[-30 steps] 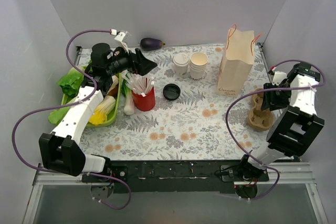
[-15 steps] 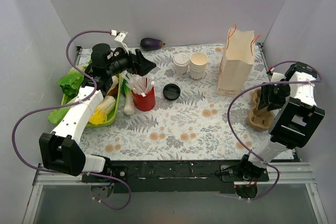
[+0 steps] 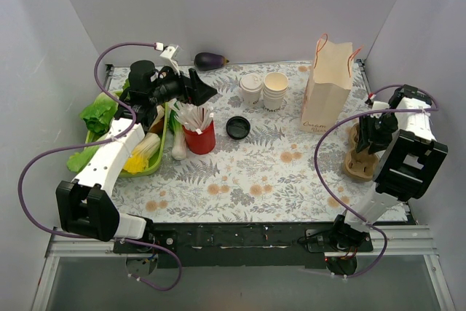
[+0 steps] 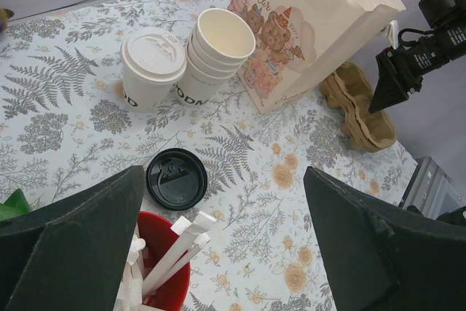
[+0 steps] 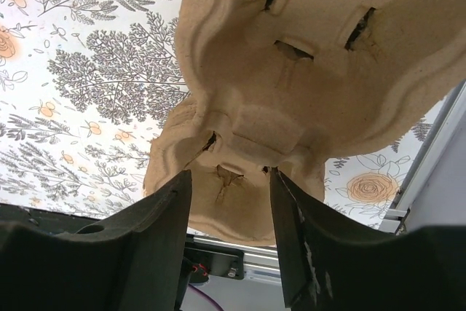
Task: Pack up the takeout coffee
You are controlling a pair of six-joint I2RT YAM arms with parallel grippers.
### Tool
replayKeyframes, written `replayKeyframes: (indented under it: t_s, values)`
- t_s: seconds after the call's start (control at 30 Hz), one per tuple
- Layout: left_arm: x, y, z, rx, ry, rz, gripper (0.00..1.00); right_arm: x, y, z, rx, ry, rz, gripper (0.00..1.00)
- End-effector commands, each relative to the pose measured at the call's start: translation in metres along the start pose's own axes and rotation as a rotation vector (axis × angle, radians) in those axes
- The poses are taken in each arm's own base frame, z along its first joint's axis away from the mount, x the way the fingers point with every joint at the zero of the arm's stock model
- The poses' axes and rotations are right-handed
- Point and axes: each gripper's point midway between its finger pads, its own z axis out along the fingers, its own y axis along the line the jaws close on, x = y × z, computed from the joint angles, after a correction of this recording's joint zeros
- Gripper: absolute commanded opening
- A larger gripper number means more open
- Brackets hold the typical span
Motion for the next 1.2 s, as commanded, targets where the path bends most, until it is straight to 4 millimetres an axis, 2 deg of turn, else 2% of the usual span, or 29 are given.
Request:
replayKeyframes:
  t_s: [0.0, 0.13, 0.27, 0.5, 0.8, 1.17]
  values:
    - [-0.013, -0.004, -0.004, -0.005, -0.025, 0.03, 0.92, -0.013, -0.005, -0.012, 0.051, -0.045, 0.026, 0.54]
    - [-0.013, -0.005, -0.004, -0.002, -0.026, 0.032, 0.92, -0.011, -0.005, -0.015, 0.064, -0.055, 0.034, 0.54]
    - [-0.012, -0.003, -0.002, -0.003, -0.022, 0.028, 0.92, -0.003, -0.007, -0.006, 0.076, -0.024, 0.042, 0.55]
    - [-0.012, -0.002, -0.001, -0.002, -0.019, 0.026, 0.93, -0.015, -0.01, -0.004, 0.077, -0.028, 0.033, 0.58]
    - [-0.012, 0.0, 0.0, -0.011, -0.014, 0.032, 0.93, -0.018, -0.012, 0.007, 0.104, 0.008, 0.02, 0.57]
    - [-0.013, 0.001, 0.002, -0.008, -0.014, 0.027, 0.93, -0.026, -0.02, 0.005, 0.148, 0.005, 0.012, 0.43]
